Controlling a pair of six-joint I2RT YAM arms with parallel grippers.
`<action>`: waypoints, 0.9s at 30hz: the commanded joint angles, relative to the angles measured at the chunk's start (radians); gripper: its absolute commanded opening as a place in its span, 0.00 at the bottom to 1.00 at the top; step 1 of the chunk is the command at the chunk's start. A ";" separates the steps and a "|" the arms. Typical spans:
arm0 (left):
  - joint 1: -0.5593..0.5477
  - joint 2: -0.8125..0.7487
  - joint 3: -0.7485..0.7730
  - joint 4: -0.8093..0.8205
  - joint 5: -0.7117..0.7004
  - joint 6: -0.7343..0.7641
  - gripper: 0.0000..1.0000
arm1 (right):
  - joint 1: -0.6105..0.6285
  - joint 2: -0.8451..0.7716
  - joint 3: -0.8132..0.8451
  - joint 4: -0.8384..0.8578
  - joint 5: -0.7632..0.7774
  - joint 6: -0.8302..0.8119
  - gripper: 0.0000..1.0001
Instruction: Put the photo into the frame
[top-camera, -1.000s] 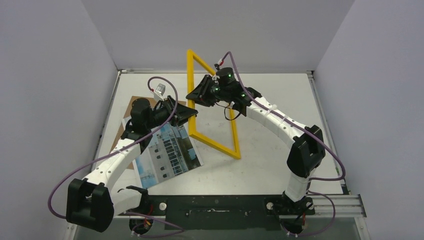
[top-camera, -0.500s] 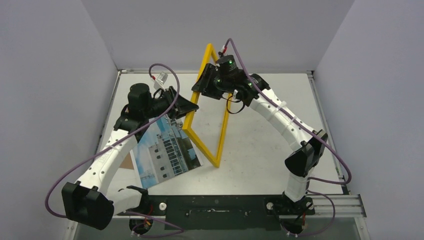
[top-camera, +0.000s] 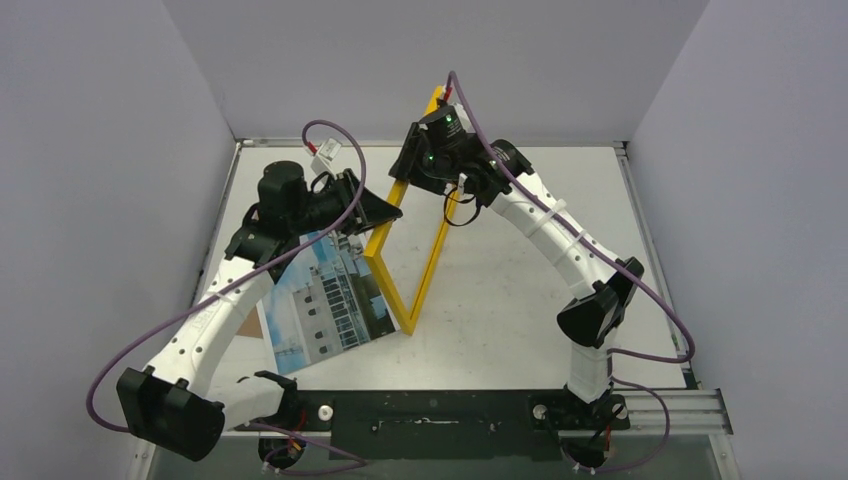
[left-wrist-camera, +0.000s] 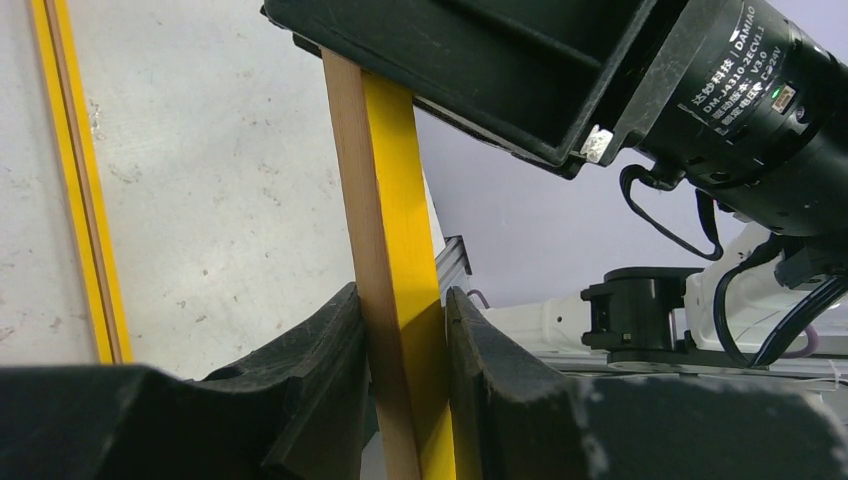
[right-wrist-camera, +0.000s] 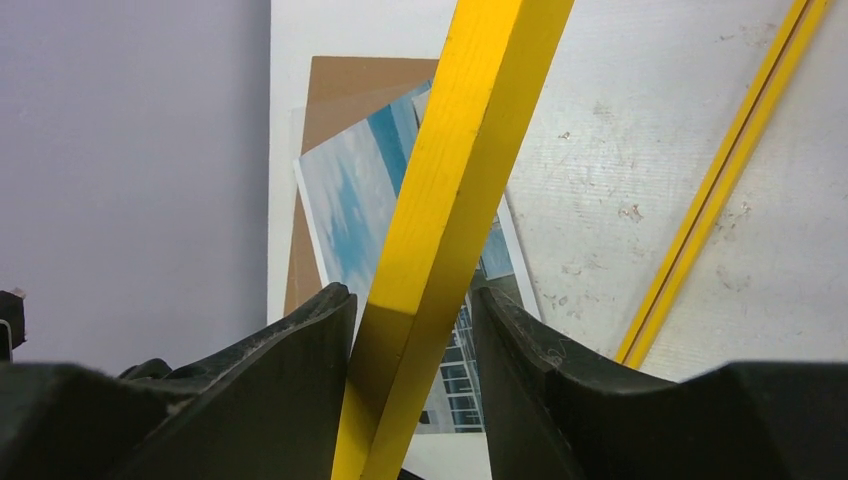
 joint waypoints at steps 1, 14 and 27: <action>-0.018 -0.026 0.010 -0.033 -0.037 0.109 0.00 | -0.002 -0.013 -0.013 -0.051 0.048 0.044 0.46; -0.030 -0.065 -0.050 0.042 -0.018 0.077 0.21 | -0.031 -0.031 -0.046 -0.031 0.025 0.116 0.21; 0.012 -0.086 -0.018 -0.002 -0.023 0.103 0.89 | -0.213 -0.160 -0.166 0.023 -0.275 -0.057 0.15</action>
